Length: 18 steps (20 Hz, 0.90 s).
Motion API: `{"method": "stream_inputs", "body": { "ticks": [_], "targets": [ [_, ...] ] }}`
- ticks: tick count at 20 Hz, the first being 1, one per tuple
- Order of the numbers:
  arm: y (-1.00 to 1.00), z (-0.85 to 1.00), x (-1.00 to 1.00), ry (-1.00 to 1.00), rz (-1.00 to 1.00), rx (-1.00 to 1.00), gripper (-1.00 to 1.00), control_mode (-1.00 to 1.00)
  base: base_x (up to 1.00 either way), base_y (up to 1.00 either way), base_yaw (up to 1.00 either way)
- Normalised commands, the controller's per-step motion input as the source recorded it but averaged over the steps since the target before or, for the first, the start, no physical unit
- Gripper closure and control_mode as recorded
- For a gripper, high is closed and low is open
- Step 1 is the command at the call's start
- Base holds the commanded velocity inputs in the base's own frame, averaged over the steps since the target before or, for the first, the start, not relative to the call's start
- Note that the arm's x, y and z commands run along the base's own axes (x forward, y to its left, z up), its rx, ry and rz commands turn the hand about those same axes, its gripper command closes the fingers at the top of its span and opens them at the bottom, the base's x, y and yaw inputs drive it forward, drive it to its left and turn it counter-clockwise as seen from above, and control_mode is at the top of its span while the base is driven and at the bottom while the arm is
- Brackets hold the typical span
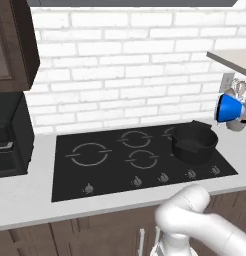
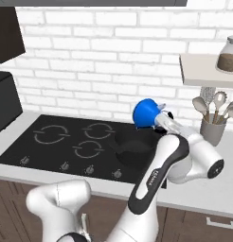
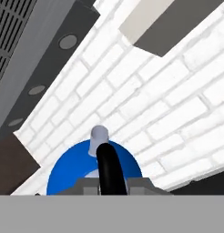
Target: Pick the kettle from the counter and place it on a stove burner. Then turn the burner on.
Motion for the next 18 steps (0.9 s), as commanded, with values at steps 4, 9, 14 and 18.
{"method": "stream_inputs", "body": {
  "ticks": [4, 9, 14, 18],
  "targets": [
    [1.0, 0.47, 0.0, 0.0, 0.0, 0.0, 1.0, -1.0, 0.0, 0.0, 0.0],
    [1.0, 0.46, 0.0, 0.1, 0.0, 0.0, 1.0, -1.0, 0.0, 0.0, 0.0],
    [1.0, 0.17, 0.0, 0.31, 0.0, -0.06, 1.0, -1.0, 0.0, 0.0, 0.0],
    [1.0, 0.05, 0.0, 0.43, 0.0, -0.08, 1.0, -1.0, 0.0, 0.0, 0.0]
  ]
}}
